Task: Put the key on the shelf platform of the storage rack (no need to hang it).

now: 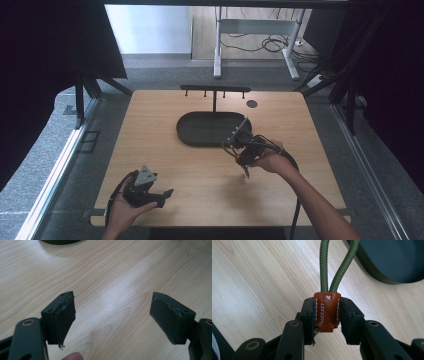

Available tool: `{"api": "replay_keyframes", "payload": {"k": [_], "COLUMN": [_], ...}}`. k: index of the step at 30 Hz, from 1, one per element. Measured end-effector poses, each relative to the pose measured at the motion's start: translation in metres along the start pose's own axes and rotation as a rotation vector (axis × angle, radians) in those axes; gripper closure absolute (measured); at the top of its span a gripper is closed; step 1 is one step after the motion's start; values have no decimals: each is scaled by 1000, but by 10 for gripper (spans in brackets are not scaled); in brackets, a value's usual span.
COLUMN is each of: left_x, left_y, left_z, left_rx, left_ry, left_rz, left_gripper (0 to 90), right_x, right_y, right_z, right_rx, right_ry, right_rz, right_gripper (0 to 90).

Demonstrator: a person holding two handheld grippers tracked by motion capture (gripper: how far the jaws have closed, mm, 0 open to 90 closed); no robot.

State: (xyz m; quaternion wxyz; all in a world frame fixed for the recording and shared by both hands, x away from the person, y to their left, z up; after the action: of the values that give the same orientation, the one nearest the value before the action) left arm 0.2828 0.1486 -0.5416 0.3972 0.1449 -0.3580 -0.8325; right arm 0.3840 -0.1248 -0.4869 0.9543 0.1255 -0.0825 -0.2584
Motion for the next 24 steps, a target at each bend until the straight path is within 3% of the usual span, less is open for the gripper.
{"api": "replay_keyframes", "payload": {"k": [6, 24], "left_x": [1, 1], "left_y": [0, 0], "left_z": [-1, -1], "left_rx": [-1, -3], "left_ry": [0, -2], "left_rz": [-4, -6], "left_gripper": [209, 208], "right_x": [1, 6], "right_y": [3, 10], "right_z": [12, 17], "right_rx": [7, 12], "right_ry": [-15, -22], "right_rz": [1, 4], "right_gripper": [670, 670]}}
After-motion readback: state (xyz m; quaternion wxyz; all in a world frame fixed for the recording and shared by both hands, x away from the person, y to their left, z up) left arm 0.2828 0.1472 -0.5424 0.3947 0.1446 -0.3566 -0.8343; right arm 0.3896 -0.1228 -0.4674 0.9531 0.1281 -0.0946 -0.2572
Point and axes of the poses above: each handheld gripper's, and its own axes: z roughly backward along the jaws, y roughly out of its top, x roughly to its right, the point moved 8 cm from there along -z, roughly forward along the jaws, and after that the axes turned 2 degrees about z, right-handed, at the moved point
